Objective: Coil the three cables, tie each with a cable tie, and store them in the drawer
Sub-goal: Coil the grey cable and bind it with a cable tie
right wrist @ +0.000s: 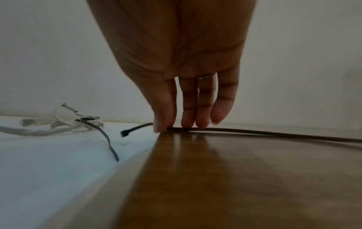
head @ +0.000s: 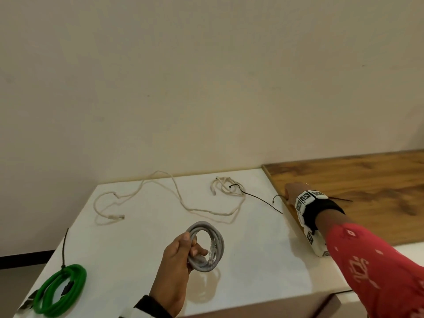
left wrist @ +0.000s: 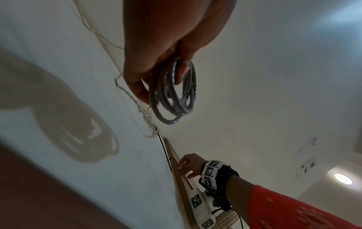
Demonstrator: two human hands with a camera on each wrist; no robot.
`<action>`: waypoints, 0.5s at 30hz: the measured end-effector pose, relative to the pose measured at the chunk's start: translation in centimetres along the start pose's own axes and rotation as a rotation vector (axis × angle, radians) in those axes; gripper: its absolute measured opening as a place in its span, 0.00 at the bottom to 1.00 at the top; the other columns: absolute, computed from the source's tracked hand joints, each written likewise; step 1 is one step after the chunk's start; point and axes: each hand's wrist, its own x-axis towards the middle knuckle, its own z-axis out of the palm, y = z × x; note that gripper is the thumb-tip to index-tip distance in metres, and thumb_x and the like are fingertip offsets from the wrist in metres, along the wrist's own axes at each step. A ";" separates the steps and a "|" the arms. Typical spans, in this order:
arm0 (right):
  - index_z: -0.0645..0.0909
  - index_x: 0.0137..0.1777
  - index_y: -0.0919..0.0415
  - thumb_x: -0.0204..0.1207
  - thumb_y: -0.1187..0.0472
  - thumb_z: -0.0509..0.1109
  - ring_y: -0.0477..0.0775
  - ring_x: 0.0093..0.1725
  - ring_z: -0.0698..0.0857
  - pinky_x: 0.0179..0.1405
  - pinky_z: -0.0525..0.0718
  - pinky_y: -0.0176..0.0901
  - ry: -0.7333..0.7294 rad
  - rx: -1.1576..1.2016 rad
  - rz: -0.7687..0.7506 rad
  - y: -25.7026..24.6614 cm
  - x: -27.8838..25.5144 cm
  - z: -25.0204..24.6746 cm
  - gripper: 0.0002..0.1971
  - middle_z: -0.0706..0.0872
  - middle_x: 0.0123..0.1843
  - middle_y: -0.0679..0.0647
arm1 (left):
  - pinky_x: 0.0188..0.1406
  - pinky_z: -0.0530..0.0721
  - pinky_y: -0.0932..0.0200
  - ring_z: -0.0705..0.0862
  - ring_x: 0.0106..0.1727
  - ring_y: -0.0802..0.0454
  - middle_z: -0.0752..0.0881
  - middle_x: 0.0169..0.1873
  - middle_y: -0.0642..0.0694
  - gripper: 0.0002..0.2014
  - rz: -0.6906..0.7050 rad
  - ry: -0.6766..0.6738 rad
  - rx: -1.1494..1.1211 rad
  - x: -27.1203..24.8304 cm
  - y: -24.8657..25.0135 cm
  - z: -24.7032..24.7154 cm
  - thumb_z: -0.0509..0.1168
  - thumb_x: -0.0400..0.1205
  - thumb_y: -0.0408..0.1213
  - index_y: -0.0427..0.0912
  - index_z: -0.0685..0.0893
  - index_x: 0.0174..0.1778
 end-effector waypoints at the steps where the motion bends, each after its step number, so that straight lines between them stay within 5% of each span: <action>1: 0.81 0.55 0.65 0.74 0.64 0.68 0.61 0.57 0.86 0.51 0.82 0.45 -0.014 -0.004 0.011 0.0 -0.1 -0.1 0.11 0.87 0.57 0.60 | 0.40 0.78 0.55 0.81 0.31 0.53 0.73 0.21 0.49 0.17 -0.001 0.008 0.008 0.0 0.0 -0.1 0.49 0.85 0.40 0.38 0.75 0.35; 4: 0.80 0.45 0.64 0.76 0.62 0.66 0.60 0.49 0.85 0.44 0.79 0.43 -0.037 -0.005 0.011 -0.1 -0.9 -0.1 0.05 0.86 0.49 0.61 | 0.41 0.79 0.53 0.79 0.34 0.51 0.73 0.20 0.51 0.17 -0.008 0.027 0.021 -0.3 0.1 -0.2 0.49 0.85 0.41 0.40 0.75 0.35; 7: 0.66 0.28 0.57 0.79 0.61 0.61 0.54 0.33 0.76 0.35 0.74 0.42 0.016 0.080 0.009 -0.2 -2.3 -0.5 0.17 0.80 0.37 0.55 | 0.39 0.82 0.52 0.79 0.35 0.52 0.74 0.21 0.51 0.16 -0.016 0.037 0.033 -1.2 0.5 0.0 0.50 0.85 0.42 0.40 0.75 0.35; 11: 0.76 0.33 0.58 0.76 0.64 0.62 0.59 0.42 0.83 0.38 0.80 0.44 0.099 0.332 -0.190 -2.0 -8.0 -2.3 0.10 0.83 0.34 0.53 | 0.37 0.83 0.54 0.77 0.35 0.51 0.71 0.26 0.46 0.15 0.024 0.067 0.075 -2.5 1.7 0.1 0.49 0.86 0.39 0.39 0.73 0.35; 15: 0.83 0.39 0.59 0.75 0.67 0.67 0.45 0.31 0.84 0.31 0.82 0.32 -0.008 0.697 -0.398 -5.4 -17.0 -3.4 0.06 0.85 0.29 0.49 | 0.38 0.75 0.55 0.76 0.33 0.52 0.71 0.27 0.45 0.16 0.094 0.119 0.182 -4.4 1.9 0.1 0.49 0.86 0.36 0.41 0.72 0.32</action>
